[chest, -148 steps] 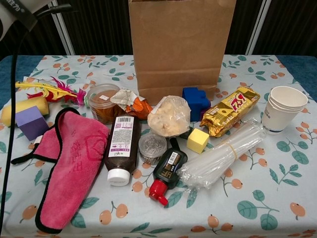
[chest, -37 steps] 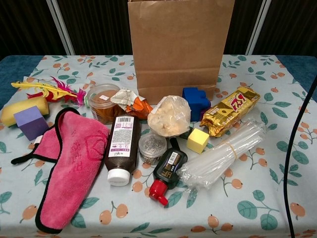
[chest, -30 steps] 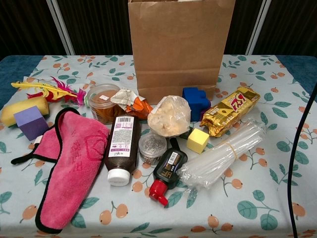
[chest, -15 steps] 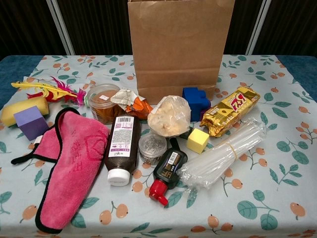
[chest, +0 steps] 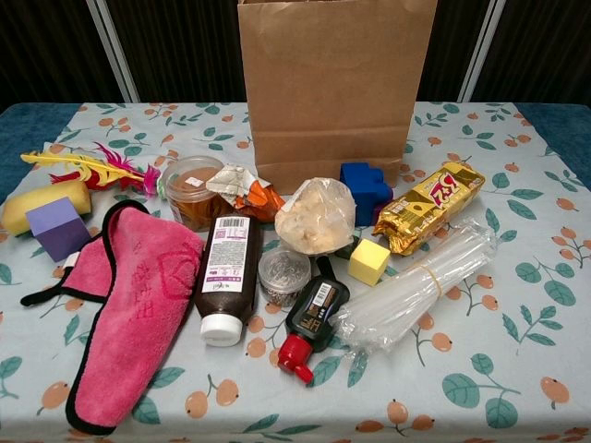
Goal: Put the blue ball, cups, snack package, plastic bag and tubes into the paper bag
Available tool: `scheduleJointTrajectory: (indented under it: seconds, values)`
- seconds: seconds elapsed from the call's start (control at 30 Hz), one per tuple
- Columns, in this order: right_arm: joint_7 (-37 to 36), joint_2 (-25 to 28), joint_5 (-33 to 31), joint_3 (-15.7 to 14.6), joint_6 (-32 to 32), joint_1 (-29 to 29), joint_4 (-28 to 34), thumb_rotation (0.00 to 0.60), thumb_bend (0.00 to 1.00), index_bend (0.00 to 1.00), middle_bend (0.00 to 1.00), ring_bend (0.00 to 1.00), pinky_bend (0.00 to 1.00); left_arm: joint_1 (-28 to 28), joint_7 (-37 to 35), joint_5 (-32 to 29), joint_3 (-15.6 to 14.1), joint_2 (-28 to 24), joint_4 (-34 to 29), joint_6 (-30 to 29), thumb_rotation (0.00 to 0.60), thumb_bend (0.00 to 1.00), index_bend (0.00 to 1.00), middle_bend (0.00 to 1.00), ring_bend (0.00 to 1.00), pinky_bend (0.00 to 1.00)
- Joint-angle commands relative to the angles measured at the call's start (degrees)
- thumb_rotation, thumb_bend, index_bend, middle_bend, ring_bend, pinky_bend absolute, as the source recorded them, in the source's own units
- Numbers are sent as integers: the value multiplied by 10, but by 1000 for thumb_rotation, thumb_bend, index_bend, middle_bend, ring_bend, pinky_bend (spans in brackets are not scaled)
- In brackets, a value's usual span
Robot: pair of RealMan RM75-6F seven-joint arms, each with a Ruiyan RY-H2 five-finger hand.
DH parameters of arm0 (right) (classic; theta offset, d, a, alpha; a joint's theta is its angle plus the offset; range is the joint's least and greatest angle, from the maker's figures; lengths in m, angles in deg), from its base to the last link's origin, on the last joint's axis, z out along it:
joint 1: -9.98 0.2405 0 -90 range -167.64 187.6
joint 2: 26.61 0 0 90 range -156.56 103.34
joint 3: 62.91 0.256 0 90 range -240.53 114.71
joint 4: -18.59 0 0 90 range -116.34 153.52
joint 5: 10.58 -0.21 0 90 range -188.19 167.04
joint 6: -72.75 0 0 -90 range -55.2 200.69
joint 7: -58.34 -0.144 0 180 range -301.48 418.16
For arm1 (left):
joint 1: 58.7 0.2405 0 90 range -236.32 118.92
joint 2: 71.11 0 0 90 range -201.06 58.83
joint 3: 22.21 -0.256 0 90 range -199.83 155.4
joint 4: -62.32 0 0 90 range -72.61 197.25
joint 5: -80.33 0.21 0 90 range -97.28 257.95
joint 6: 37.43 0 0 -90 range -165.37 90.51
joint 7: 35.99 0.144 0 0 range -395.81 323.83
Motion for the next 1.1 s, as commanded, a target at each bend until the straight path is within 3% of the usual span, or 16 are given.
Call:
scheduleJointTrajectory:
  seconds: [0.03, 0.4, 0.73, 1.1]
  values:
    - [22, -60, 94, -44, -58, 32, -136, 600, 0, 211, 226, 98, 174, 2, -1, 6, -4, 0, 3, -2, 600, 173, 336, 359, 284, 339]
    - [60, -149, 108, -52, -173, 105, -228, 600, 0, 223, 213, 98, 175, 8, 2, 5, -1, 0, 6, -10, 600, 173, 332, 357, 284, 338]
    - [53, -241, 70, -32, -196, 124, -316, 600, 0, 204, 180, 73, 176, -1, 13, 44, -4, 22, 62, -33, 600, 174, 332, 357, 271, 334]
    - [27, -343, 67, -38, -167, 125, -412, 600, 48, 203, 184, 73, 177, -4, 4, 44, -5, 24, 78, -28, 600, 174, 333, 357, 271, 335]
